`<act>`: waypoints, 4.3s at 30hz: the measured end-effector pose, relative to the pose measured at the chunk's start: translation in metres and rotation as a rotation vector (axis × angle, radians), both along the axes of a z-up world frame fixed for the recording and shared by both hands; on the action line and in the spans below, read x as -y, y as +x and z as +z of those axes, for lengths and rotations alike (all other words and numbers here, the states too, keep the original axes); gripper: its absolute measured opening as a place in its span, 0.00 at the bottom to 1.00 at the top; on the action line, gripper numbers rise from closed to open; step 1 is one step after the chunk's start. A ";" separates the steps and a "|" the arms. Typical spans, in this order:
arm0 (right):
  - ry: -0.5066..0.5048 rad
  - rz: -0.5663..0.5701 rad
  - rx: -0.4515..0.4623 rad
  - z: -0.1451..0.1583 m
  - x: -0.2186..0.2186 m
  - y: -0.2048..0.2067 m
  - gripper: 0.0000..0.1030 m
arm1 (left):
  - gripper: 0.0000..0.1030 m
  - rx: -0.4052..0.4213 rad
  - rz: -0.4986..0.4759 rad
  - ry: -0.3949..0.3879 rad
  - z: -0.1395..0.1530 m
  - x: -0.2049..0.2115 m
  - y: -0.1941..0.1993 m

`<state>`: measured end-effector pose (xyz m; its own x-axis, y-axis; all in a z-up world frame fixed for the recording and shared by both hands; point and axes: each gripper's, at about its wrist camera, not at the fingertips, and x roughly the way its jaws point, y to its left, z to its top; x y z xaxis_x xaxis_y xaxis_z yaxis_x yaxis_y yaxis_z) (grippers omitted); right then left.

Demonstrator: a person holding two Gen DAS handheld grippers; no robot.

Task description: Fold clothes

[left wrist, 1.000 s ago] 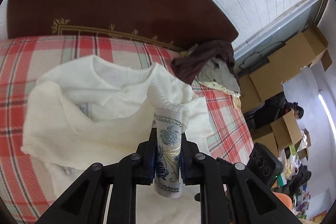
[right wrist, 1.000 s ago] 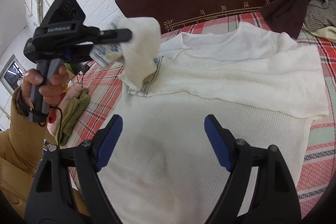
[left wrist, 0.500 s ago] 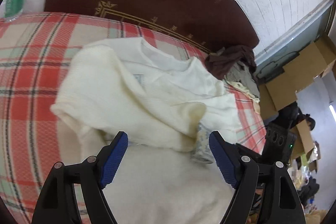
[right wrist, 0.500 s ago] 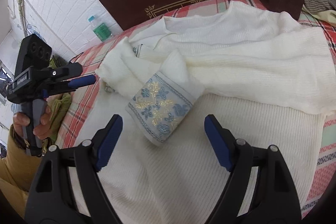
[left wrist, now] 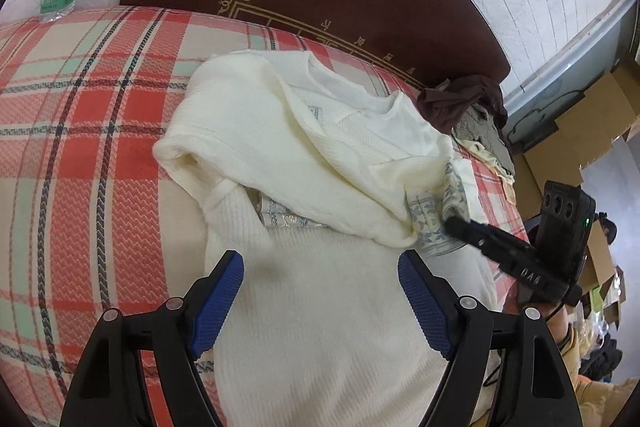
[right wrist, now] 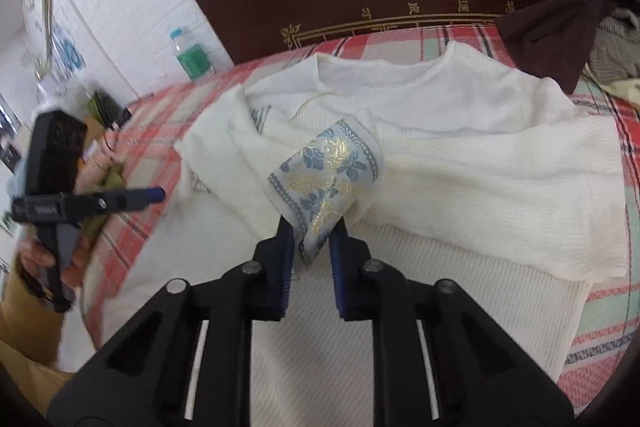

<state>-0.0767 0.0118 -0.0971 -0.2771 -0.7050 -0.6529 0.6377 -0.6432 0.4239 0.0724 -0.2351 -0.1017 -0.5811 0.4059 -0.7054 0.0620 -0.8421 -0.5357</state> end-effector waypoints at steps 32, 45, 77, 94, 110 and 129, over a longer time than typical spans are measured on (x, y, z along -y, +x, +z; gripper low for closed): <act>0.039 -0.322 0.082 -0.027 -0.105 -0.064 0.36 | 0.79 0.016 0.082 -0.030 -0.011 -0.012 0.041; -0.104 -0.115 0.101 -0.003 -0.140 0.053 0.78 | 0.82 0.040 0.123 -0.003 -0.028 -0.010 0.121; -0.156 0.105 0.071 -0.042 -0.142 0.167 0.81 | 0.99 -0.016 -0.046 0.291 -0.039 -0.087 0.147; -0.233 0.071 0.221 -0.065 -0.142 0.156 0.22 | 0.68 0.056 -0.043 0.348 -0.049 -0.080 0.134; -0.136 0.123 0.198 -0.051 -0.125 0.173 0.43 | 0.29 0.112 0.014 0.325 -0.056 -0.071 0.129; -0.566 0.046 0.288 -0.007 -0.163 0.128 0.13 | 0.09 -0.005 0.095 0.559 -0.021 -0.046 0.109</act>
